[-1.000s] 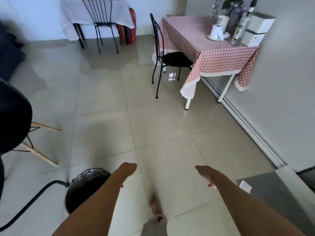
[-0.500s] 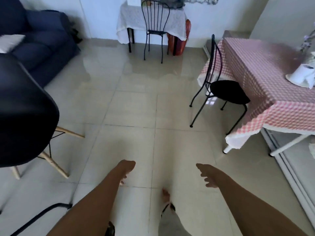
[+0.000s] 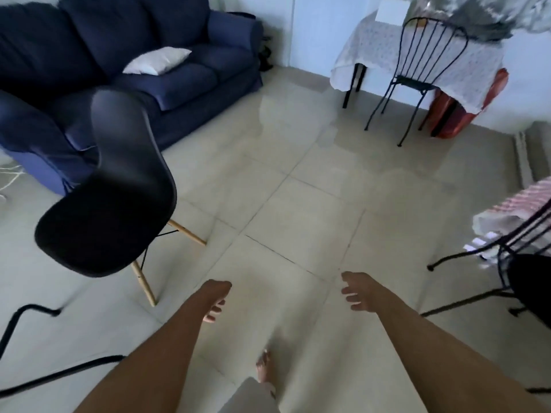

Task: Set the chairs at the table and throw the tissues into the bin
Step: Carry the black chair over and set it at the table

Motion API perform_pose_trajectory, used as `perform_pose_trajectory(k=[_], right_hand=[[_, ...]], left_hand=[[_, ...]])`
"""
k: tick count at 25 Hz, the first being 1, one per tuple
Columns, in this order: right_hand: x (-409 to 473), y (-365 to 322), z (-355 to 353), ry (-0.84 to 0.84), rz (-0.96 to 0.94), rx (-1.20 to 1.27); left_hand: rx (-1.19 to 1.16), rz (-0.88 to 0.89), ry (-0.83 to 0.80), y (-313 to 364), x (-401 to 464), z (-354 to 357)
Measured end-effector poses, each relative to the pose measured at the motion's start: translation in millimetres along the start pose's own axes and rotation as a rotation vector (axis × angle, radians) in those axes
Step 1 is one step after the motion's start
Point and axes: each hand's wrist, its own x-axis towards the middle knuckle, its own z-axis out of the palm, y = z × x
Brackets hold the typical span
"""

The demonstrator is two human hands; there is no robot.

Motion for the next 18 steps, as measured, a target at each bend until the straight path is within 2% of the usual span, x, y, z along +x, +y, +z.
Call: perform_pose_trajectory(k=[3, 13, 18], right_hand=[[52, -76, 16, -0.048, -0.007, -0.079], [193, -286, 16, -0.124, 0.02, -0.071], [279, -415, 24, -0.158, -0.021, -0.252]], left_hand=[[-0.079, -0.022, 0.03, 47, 48, -23], [-0.243, -0.054, 0.039, 251, 164, -90], [-0.358, -0.063, 0.091, 333, 230, -120]])
